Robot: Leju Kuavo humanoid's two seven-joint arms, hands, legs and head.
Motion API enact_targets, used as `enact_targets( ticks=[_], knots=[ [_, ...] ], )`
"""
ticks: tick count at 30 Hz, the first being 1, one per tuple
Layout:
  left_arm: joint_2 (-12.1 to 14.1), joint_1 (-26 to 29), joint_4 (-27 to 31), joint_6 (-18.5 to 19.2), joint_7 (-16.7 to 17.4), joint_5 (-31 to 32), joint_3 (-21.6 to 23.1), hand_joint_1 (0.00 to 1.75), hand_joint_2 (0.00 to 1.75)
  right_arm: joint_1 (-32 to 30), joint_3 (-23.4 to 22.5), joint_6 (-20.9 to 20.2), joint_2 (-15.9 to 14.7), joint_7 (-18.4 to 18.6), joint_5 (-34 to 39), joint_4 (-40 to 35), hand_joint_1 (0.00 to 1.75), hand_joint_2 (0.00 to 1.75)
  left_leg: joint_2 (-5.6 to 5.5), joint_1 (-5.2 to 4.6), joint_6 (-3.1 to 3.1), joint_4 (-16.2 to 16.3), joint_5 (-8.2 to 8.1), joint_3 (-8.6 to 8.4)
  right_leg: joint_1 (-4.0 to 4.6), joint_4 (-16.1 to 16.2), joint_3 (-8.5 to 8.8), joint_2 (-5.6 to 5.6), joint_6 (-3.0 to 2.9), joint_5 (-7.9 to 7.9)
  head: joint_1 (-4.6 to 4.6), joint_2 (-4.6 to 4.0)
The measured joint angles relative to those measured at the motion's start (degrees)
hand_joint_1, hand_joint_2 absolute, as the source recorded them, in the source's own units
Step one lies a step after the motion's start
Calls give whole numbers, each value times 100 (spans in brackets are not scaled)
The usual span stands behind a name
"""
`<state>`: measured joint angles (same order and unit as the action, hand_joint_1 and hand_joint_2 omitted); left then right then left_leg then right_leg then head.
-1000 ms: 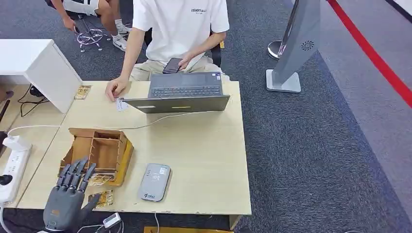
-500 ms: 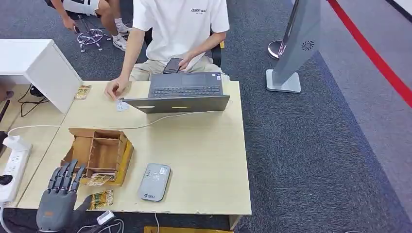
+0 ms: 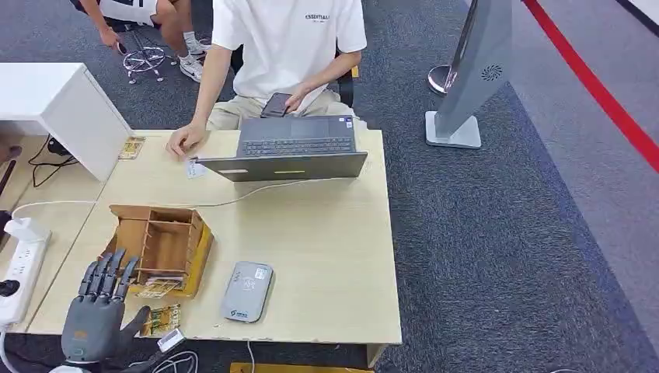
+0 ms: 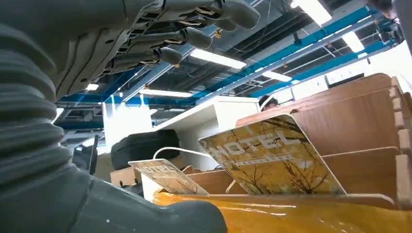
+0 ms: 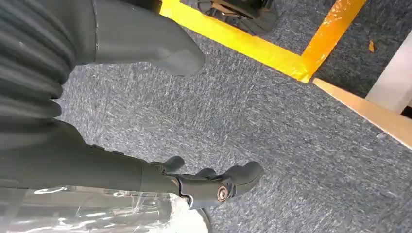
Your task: Pass the card to the sensor for recognition and then transmit it.
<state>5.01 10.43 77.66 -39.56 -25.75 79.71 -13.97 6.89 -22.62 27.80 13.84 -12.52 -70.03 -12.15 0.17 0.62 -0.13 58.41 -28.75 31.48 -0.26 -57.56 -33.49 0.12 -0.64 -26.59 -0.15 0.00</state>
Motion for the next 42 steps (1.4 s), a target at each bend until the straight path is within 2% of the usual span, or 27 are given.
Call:
enact_targets(
  ticks=[19,42],
  knots=[
    [31,-267,-190,-2,328,31,197,0,175,11,116,0,0,-15,-42,0,0,175,1,0,0,0,0,0,0,0,0,3,0,1,0,0],
    [111,-271,-240,-2,435,-26,470,0,175,16,256,7,0,-63,-39,-2,0,175,1,0,0,0,0,0,0,0,0,2,0,0,0,0]
  ],
)
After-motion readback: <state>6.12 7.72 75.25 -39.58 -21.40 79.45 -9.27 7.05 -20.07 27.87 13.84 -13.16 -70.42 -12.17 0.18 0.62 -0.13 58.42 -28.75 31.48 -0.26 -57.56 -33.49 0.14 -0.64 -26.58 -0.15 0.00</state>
